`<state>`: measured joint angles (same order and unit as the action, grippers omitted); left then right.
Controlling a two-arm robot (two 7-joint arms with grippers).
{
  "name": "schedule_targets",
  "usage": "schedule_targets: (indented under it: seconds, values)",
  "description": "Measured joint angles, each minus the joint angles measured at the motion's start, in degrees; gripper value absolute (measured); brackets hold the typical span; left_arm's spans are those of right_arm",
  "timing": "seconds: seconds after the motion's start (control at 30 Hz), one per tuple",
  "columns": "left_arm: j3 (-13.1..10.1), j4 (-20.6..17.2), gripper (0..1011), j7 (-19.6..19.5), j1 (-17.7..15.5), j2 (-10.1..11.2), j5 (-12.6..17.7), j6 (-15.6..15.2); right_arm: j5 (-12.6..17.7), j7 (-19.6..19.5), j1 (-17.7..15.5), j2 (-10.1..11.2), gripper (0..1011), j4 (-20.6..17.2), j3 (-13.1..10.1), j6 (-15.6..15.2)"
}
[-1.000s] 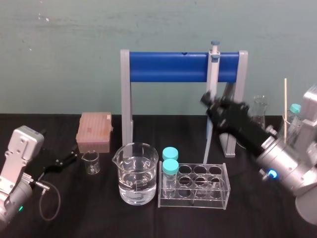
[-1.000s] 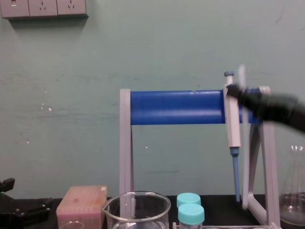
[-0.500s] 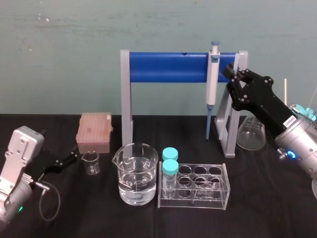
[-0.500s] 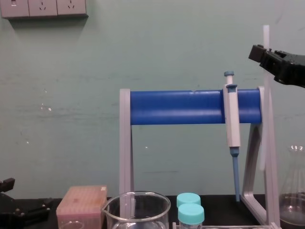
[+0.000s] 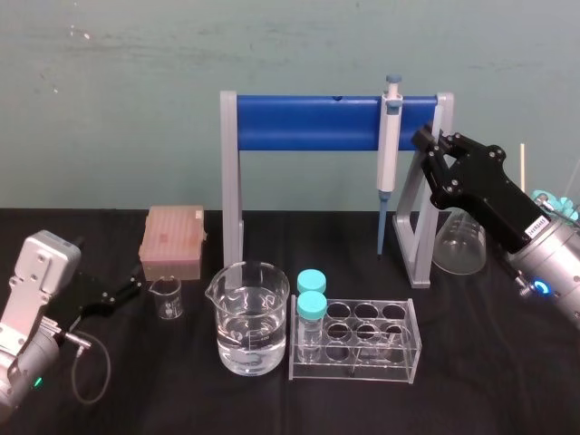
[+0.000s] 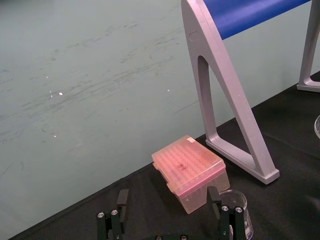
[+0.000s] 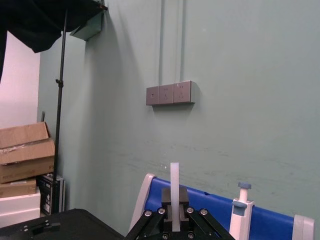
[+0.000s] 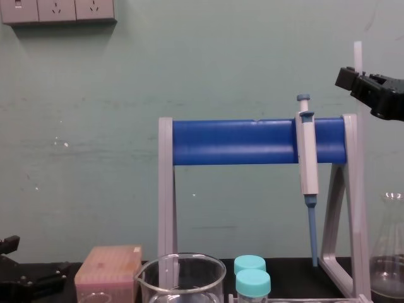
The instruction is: Pick up the stirring rod with one hand, then place it down.
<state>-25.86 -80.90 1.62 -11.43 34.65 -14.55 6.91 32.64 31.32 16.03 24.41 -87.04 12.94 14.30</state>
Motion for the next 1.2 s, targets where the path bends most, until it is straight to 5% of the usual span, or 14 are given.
schedule_targets:
  seconds: [1.2]
  values:
    - [0.0, 0.0, 1000, 0.0, 0.0, 0.0, 0.0, 0.0, -0.4, 0.43, -0.15, 0.14, 69, 0.51, 0.63, -0.49]
